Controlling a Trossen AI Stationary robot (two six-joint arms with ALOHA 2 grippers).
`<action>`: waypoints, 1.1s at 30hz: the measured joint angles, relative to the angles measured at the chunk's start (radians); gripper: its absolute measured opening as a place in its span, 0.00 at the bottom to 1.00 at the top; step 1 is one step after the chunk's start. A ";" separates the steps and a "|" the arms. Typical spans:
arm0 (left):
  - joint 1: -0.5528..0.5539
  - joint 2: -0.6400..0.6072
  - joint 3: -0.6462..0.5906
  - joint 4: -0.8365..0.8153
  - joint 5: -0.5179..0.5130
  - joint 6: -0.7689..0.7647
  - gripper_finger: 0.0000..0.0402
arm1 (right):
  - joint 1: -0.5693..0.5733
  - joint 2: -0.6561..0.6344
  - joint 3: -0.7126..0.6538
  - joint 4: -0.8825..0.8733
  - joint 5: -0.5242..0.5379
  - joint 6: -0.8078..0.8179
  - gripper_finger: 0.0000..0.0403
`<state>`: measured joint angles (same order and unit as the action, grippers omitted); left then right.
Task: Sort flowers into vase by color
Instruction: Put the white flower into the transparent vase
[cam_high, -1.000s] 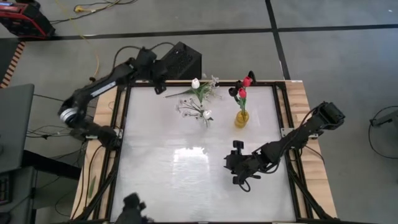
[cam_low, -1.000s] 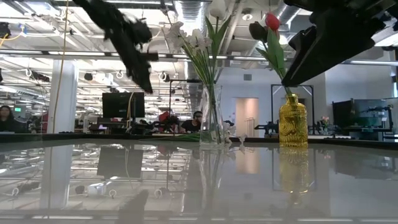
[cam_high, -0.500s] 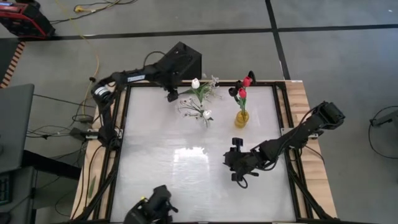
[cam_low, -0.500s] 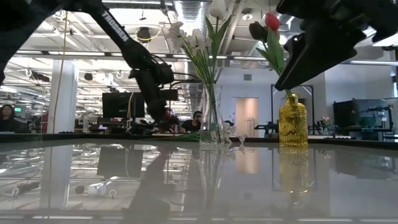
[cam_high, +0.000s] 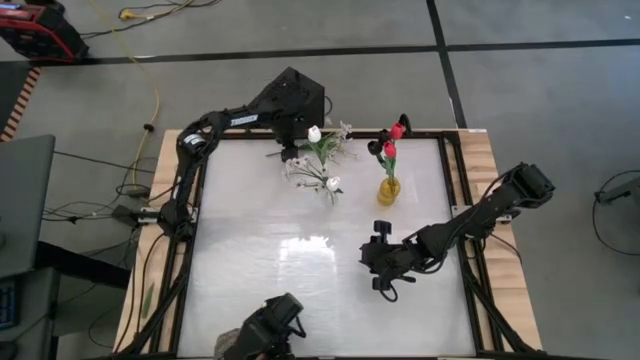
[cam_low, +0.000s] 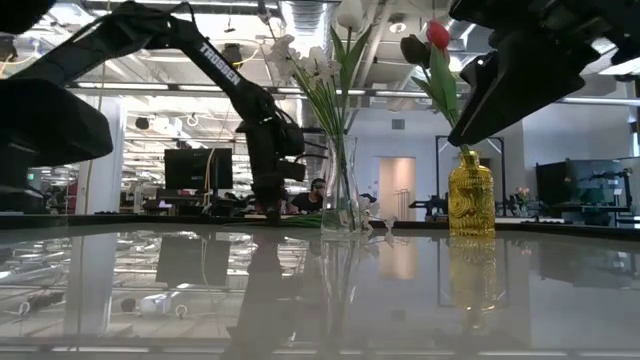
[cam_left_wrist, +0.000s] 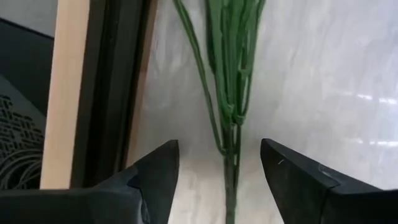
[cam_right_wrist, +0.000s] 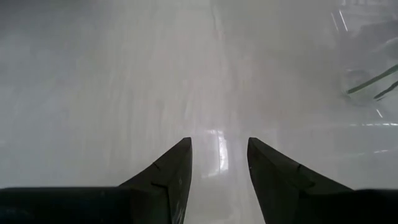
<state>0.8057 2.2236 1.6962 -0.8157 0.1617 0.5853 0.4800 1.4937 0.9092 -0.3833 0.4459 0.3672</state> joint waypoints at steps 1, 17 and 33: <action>-0.004 0.016 0.021 -0.030 -0.008 0.003 0.54 | 0.003 0.000 0.000 -0.002 0.000 0.001 0.45; -0.031 -0.128 0.042 -0.171 -0.146 -0.108 0.01 | 0.093 0.000 0.000 -0.034 0.000 0.118 0.45; -0.040 -0.611 0.035 -0.018 -0.305 -0.340 0.00 | 0.203 0.000 0.000 -0.021 0.039 0.230 0.45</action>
<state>0.7660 1.6127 1.7313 -0.8335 -0.1434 0.2449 0.6834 1.4937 0.9092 -0.4046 0.4849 0.5976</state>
